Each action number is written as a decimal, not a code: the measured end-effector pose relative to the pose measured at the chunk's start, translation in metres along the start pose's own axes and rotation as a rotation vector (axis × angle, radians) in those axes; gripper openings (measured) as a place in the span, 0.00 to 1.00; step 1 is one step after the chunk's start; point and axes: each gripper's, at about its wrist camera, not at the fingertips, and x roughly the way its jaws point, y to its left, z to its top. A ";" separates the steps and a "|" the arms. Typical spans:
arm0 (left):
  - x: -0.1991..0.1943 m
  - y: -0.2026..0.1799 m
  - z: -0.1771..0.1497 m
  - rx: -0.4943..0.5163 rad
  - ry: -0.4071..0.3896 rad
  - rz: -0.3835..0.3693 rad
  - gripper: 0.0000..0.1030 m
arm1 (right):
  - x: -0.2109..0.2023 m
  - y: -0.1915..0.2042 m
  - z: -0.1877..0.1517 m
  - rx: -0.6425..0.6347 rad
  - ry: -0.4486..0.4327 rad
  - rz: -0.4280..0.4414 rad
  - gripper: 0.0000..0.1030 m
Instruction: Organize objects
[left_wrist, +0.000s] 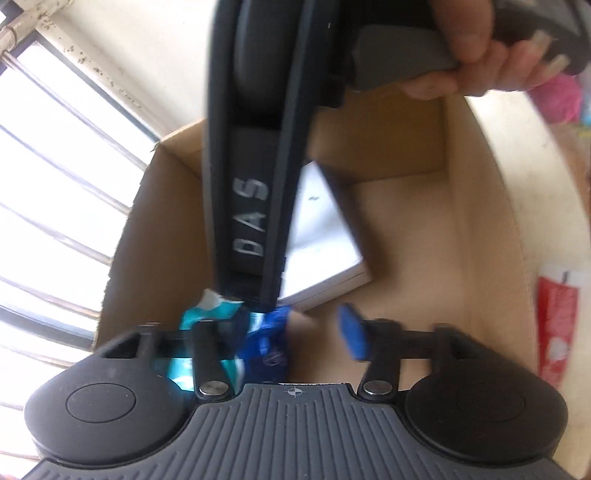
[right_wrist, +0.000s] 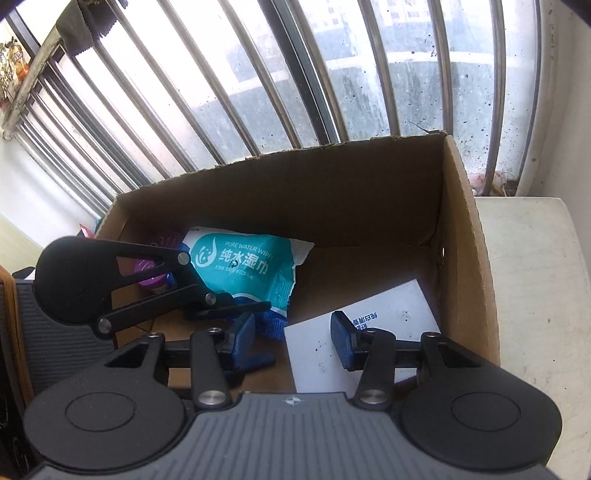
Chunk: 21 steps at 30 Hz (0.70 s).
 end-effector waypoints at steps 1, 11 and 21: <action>-0.001 -0.001 0.002 0.001 -0.007 0.029 0.67 | -0.005 0.000 0.001 0.007 -0.016 0.009 0.47; 0.028 0.004 0.050 -0.166 0.015 -0.112 0.70 | -0.047 0.002 -0.001 -0.035 -0.099 0.000 0.47; 0.041 -0.008 0.080 -0.054 0.091 0.015 0.63 | -0.053 -0.024 -0.006 0.022 -0.104 0.054 0.49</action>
